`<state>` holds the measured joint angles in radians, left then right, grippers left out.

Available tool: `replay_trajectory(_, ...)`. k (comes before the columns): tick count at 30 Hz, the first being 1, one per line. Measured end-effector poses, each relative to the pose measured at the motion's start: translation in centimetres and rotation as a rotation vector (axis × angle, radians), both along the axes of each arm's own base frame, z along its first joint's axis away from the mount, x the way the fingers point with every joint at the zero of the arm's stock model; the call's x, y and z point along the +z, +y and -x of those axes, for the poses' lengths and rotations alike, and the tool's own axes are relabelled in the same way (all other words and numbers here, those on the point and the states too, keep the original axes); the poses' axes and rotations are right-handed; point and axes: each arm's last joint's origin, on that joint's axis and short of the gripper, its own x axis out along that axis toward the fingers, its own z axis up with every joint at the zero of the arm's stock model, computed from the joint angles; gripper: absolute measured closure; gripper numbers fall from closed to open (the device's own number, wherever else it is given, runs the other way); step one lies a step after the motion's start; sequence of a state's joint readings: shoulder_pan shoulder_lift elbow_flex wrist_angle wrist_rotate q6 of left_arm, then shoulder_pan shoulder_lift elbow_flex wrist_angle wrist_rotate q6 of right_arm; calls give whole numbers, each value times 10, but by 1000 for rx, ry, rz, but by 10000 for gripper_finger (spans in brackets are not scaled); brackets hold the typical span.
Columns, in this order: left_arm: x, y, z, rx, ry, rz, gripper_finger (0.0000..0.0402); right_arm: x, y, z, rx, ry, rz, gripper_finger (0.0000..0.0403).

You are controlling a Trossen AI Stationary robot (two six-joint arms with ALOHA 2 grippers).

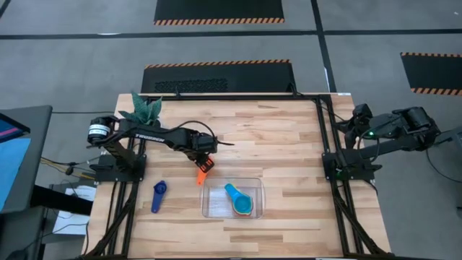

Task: Nest measuring cups in basket
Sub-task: Stack the orange measuring cup on top of the light blue measuring cup in the transparent bin

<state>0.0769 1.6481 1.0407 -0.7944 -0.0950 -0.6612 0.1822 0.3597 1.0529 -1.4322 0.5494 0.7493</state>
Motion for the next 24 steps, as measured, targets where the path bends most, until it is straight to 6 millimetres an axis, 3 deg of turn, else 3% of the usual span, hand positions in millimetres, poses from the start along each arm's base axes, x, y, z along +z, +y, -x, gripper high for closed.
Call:
replay_trajectory(13,-44,1,-23,-26,36,33,278,0,0,0,0,-1,-3,377)
replay_trajectory(19,-38,5,-31,-25,5,33,380,0,0,0,0,-1,-3,377)
replay_trajectory(24,-16,14,-50,-71,-65,2,394,0,0,0,-1,-5,-3,377)
